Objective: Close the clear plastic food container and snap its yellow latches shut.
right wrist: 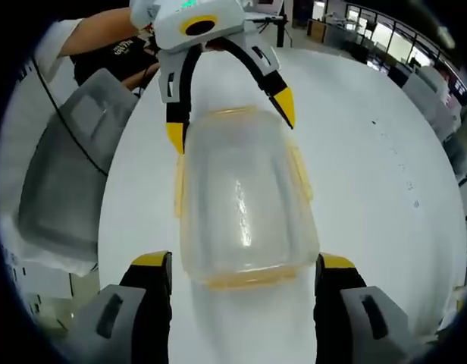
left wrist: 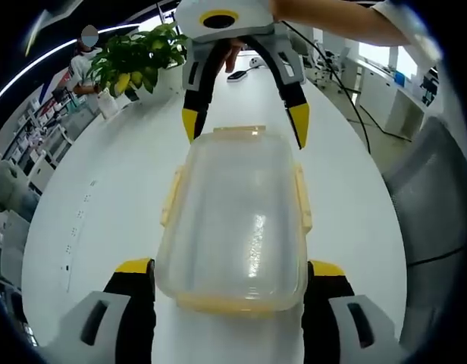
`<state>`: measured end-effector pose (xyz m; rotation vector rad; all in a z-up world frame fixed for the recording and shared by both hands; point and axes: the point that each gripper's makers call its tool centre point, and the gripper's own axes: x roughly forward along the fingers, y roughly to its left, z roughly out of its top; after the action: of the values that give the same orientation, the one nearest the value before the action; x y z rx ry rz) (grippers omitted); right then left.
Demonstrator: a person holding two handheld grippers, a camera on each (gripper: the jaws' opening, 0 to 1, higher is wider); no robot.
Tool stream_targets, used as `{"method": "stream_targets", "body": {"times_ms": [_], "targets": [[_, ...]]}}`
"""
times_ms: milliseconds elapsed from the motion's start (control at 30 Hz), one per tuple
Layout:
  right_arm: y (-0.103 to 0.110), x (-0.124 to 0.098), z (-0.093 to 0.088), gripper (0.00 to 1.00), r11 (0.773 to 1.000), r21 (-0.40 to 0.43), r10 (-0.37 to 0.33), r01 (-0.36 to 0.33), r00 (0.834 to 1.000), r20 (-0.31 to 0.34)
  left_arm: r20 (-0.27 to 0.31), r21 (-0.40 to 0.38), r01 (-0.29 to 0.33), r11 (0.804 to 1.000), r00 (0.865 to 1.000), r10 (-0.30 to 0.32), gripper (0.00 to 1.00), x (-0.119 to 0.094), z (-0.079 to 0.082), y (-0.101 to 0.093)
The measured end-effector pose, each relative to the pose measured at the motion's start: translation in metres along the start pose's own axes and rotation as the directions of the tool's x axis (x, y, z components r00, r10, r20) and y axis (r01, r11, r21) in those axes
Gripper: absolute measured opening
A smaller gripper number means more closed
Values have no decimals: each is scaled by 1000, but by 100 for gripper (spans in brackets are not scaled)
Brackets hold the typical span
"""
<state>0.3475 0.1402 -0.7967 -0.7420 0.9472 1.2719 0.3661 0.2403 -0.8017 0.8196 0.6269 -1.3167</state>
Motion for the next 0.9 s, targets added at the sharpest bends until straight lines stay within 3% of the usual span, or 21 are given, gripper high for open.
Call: {"method": "stream_targets", "body": {"times_ms": [67,467,900], "targets": [[-4,0,0,70,1000,-3,-18,18,1000,0,0,-1,0,1000,1000,0,76,0,0,0],[-3,2,5,69,1000,-3,-15,15,1000,3,-9,-6,2,1000,1000,-2,76,-3,-5,1],[2,18,40,69,1000,-25,-7,8,999,43,-53,-18,-8,1000,999,7,76,-25,-35,1]]}}
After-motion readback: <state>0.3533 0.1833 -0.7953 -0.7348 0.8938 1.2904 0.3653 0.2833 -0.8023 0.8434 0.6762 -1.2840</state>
